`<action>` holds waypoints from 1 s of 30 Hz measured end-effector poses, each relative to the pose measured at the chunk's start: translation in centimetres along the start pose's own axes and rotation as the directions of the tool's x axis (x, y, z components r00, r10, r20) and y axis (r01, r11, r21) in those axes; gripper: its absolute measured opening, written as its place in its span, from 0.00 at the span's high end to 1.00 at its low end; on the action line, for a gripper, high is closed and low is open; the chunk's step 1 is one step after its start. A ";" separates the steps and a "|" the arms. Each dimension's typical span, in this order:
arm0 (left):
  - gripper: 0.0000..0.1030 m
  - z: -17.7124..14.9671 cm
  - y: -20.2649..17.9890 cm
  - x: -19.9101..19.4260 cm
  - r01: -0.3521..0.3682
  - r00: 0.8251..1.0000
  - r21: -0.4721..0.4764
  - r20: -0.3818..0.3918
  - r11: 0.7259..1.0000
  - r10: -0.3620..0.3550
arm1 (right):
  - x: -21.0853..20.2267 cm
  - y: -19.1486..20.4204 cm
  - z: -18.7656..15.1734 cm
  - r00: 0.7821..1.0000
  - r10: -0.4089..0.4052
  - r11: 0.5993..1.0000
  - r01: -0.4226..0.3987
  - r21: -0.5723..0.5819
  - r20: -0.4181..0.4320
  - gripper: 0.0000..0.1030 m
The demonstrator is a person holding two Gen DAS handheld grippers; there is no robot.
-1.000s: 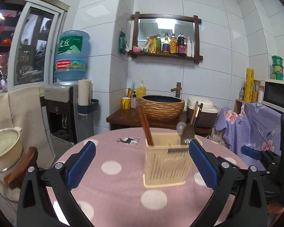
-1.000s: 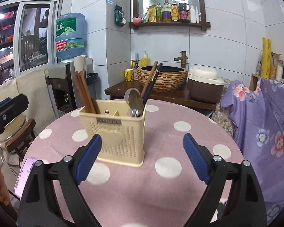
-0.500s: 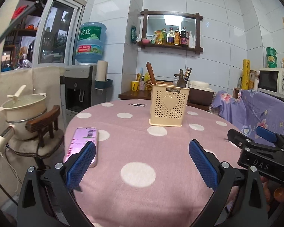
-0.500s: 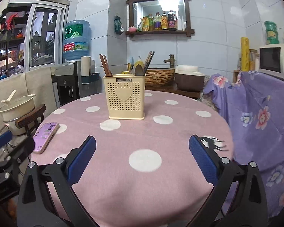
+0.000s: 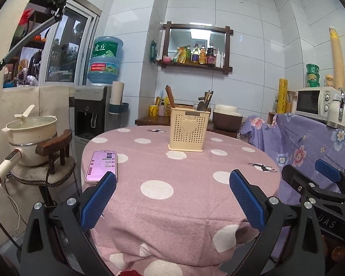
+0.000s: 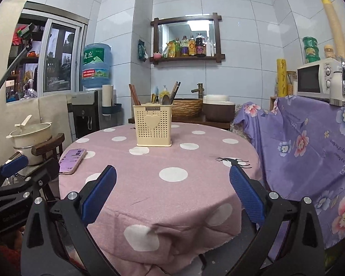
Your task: Organize utensils
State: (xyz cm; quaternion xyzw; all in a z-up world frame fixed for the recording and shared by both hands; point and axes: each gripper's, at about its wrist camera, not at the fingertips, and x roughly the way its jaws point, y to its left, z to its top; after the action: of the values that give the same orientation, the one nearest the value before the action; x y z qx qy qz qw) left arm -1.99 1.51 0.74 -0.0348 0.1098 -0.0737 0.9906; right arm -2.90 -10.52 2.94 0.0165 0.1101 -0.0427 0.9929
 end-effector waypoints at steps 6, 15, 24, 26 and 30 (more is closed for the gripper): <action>0.05 -0.3 -0.2 -0.5 -0.003 1.000 0.002 0.007 1.000 0.003 | -0.4 0.1 0.2 1.000 -0.002 1.000 0.002 0.002 0.006 0.06; 0.05 -0.3 0.0 -0.9 -0.030 0.999 -0.001 0.011 1.000 0.030 | -0.1 -0.5 0.2 1.000 -0.021 1.000 0.021 0.011 -0.011 0.06; 0.05 -0.3 0.0 -0.9 -0.035 0.999 0.000 0.009 0.999 0.035 | -0.1 -0.9 0.0 1.000 -0.028 0.999 0.028 0.015 -0.009 0.06; 0.05 -0.3 -0.1 -0.9 -0.034 0.999 0.000 0.007 0.999 0.034 | -0.1 -0.9 0.0 1.000 -0.027 1.000 0.027 0.014 -0.010 0.06; 0.05 -0.4 0.0 -0.8 -0.032 0.999 -0.001 0.000 0.999 0.032 | -0.1 -0.9 0.0 1.000 -0.027 0.999 0.028 0.016 -0.010 0.06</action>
State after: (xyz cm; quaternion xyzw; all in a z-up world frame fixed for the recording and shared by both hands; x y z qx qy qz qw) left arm -2.87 1.59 0.52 -0.0336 0.1105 -0.0577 0.9916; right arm -3.08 -11.39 2.95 0.0234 0.1148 -0.0572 0.9915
